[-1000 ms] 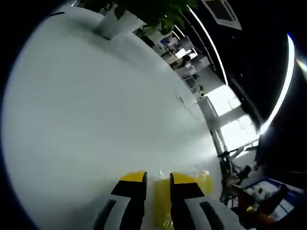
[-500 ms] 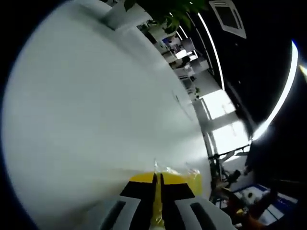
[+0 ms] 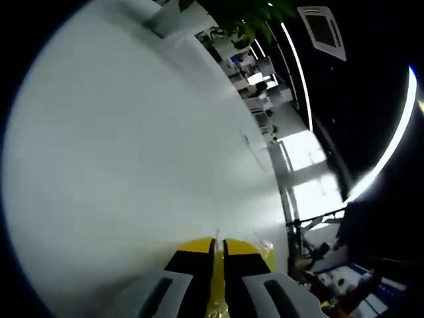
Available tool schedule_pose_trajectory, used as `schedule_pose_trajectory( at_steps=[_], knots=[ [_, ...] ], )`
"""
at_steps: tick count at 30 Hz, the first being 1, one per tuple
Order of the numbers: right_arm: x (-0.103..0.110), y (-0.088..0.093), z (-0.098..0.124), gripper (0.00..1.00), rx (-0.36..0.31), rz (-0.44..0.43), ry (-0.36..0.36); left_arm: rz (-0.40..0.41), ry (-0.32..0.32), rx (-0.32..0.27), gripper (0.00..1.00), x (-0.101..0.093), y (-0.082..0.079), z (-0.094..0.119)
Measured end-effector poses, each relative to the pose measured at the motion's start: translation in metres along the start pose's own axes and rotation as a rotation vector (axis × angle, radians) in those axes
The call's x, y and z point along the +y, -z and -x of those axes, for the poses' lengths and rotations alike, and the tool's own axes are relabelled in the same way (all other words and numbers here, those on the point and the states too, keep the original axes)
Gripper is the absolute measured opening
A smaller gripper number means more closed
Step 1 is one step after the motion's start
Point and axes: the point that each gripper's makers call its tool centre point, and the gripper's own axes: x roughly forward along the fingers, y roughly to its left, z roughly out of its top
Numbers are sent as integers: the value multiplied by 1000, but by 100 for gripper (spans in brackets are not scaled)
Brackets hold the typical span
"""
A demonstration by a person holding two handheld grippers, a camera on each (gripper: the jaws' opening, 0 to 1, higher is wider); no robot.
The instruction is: Compare the silicone blocks by pressing each to a similar depth, holding the contact briefly, and releasing to observe deformation and rebound differences across the visible hardness samples.
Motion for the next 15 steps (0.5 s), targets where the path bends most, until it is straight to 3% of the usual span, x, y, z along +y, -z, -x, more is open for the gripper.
schedule_pose_trajectory(
  at_steps=[3, 10, 13, 15],
  knots=[
    [0, 0, 0, 96, 0, -1, 0, 22, -3, 0, 0, 1, 2, 2],
    [2, 0, -4, 96, 3, 1, -8, -18, 13, -5, 0, -2, 2, 6],
    [3, -1, -5, 96, 1, 1, -11, -43, 28, -35, 0, -5, -3, 7],
    [4, -1, -6, 96, 1, 3, -14, -70, 83, -83, 0, -18, -11, 9]
  ],
)
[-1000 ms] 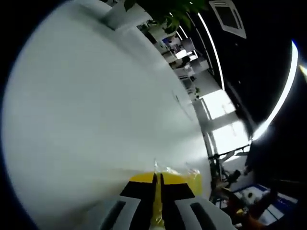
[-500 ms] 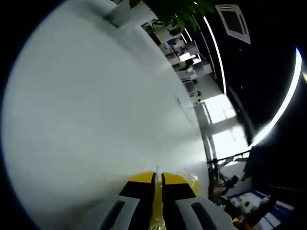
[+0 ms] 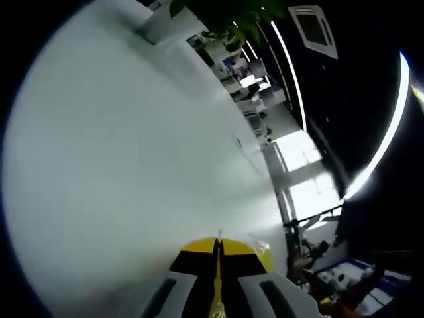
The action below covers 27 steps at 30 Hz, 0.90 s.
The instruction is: Compare the silicone blocks by pressing each to a similar depth, holding the contact briefly, and releasing to observe deformation and rebound differences across the visible hardness samples.
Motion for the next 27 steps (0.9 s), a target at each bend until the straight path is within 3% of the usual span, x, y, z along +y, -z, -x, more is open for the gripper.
schedule_pose_trajectory(
  at_steps=[6, 10, 13, 17, 24, 27],
  knots=[
    [0, -2, -1, 96, -13, -5, 0, -99, 42, -47, 0, -20, -11, 8],
    [3, -3, -1, 96, -20, -2, -5, -139, 53, -64, 0, -27, -15, 13],
    [4, -3, -1, 96, -20, 1, -7, -116, 71, -93, 0, -36, -20, 17],
    [5, -5, -2, 96, -25, 2, -11, -174, 90, -98, 0, -53, -22, 21],
    [10, -15, -3, 96, -66, -6, -22, -447, 79, -43, 0, -88, -18, 29],
    [13, -21, -1, 96, -83, -11, -29, -496, 86, -47, 0, -102, -22, 32]
  ],
)
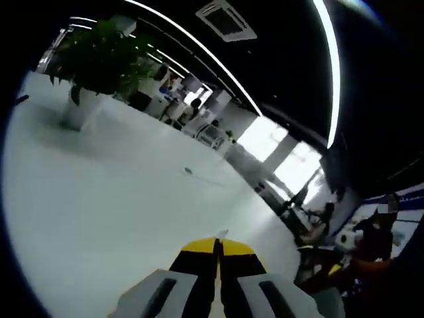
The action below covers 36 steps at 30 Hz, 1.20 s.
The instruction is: Compare the silicone blocks by pressing each to a similar depth, holding the contact briefly, and releasing to observe deformation and rebound differences across the visible hardness samples.
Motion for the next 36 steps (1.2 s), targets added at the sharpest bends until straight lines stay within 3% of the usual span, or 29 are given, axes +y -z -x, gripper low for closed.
schedule_pose_trajectory(
  at_steps=[9, 13, 21, 25, 30, 34, 36],
  knots=[
    [8, -13, 3, 96, -36, 20, -18, -130, 43, -9, 0, -33, -27, 9],
    [13, -20, 3, 96, -57, 30, -35, -153, 69, -37, 0, -52, -41, 17],
    [24, -36, 1, 96, -75, 104, -74, -216, 114, -74, 0, -81, -61, 29],
    [23, -44, -2, 96, -85, 151, -60, -296, 133, -88, 0, -94, -70, 33],
    [25, -56, -3, 96, -110, 206, -63, -325, 162, -101, 0, -108, -79, 32],
    [27, -64, -5, 96, -132, 194, -83, -331, 176, -116, 0, -117, -85, 34],
    [32, -73, -6, 96, -186, 193, -113, -333, 183, -120, 0, -122, -86, 36]
  ],
)
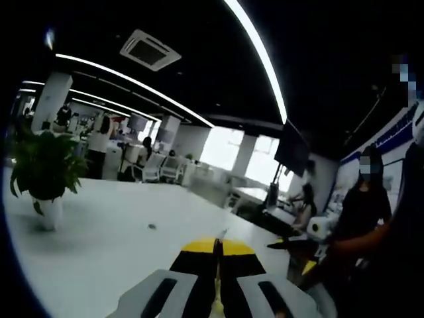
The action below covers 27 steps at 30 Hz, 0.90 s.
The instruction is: Compare the silicone blocks by pressing each to a similar depth, holding the contact briefly, and releasing to observe deformation and rebound differences across the visible hardness samples.
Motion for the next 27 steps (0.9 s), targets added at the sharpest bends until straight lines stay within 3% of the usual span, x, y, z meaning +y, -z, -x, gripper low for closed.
schedule_pose_trajectory(
  at_steps=[7, 9, 18, 27],
  knots=[
    [1, -11, 0, 97, -49, 35, -15, -17, 24, -1, 0, -8, -10, 2],
    [3, -5, -1, 97, -7, -3, -37, -25, 38, -5, 0, -14, -14, 2],
    [9, -11, -9, 97, 1, 37, -65, -16, 75, -17, 0, -25, -19, 3],
    [22, -31, -24, 96, -36, 35, -131, -8, 143, -22, 0, -45, -20, 2]
  ],
)
